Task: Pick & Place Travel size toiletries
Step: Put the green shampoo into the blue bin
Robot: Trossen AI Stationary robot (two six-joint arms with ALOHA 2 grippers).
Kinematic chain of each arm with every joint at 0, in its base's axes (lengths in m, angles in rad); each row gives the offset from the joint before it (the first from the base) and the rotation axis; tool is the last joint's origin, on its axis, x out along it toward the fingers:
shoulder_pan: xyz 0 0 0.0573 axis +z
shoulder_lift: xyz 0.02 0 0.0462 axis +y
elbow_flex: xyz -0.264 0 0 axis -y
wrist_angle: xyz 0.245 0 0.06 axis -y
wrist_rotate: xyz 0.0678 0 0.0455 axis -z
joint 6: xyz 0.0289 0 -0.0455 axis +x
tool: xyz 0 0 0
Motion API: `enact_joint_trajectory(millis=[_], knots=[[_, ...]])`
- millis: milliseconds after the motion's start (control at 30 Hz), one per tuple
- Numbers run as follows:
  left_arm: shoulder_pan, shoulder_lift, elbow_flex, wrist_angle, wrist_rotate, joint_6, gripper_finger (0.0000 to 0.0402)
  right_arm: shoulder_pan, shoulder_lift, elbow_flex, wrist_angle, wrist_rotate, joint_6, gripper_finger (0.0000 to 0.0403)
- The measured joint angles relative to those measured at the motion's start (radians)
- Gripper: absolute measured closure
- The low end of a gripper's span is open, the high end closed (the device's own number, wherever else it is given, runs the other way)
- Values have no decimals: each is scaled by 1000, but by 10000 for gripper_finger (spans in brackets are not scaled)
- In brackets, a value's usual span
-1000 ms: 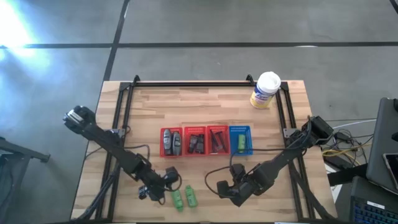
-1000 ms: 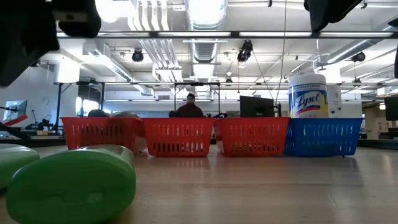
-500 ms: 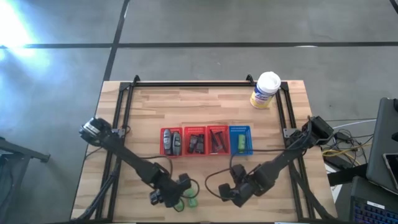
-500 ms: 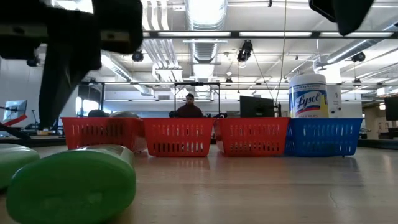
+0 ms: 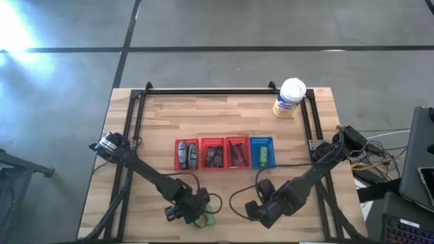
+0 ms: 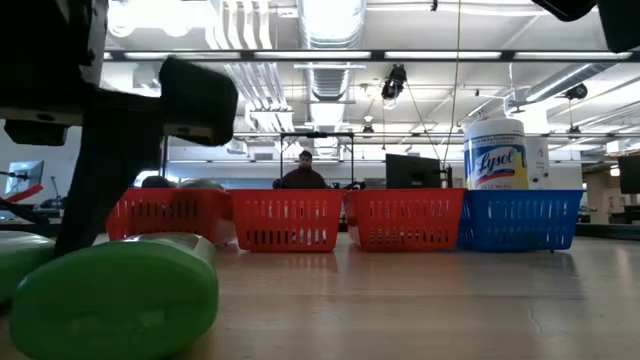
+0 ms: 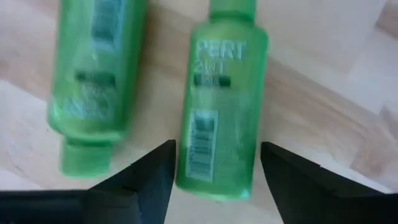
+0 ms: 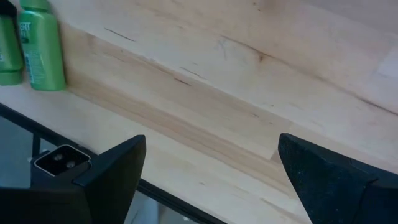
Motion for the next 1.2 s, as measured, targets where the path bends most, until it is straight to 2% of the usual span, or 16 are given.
enact_joint_trajectory(millis=[433,600,767,900,1033,1200], knots=[[5,0,-1,-10,14,-72,232,-2,0,-2,-7,3,-10,39],[7,-12,-2,-30,10,-154,235,-2,-1,-2,-6,13,6,39],[17,-91,-3,-84,-23,-301,236,-2,-25,-2,9,88,25,39],[19,-193,-4,-72,-119,-421,236,-2,-52,-2,52,192,27,39],[22,-299,-3,-7,-269,-504,236,-8,-80,-2,125,300,6,39],[30,-367,0,80,-440,-436,236,-51,-95,-2,267,350,-109,39]])
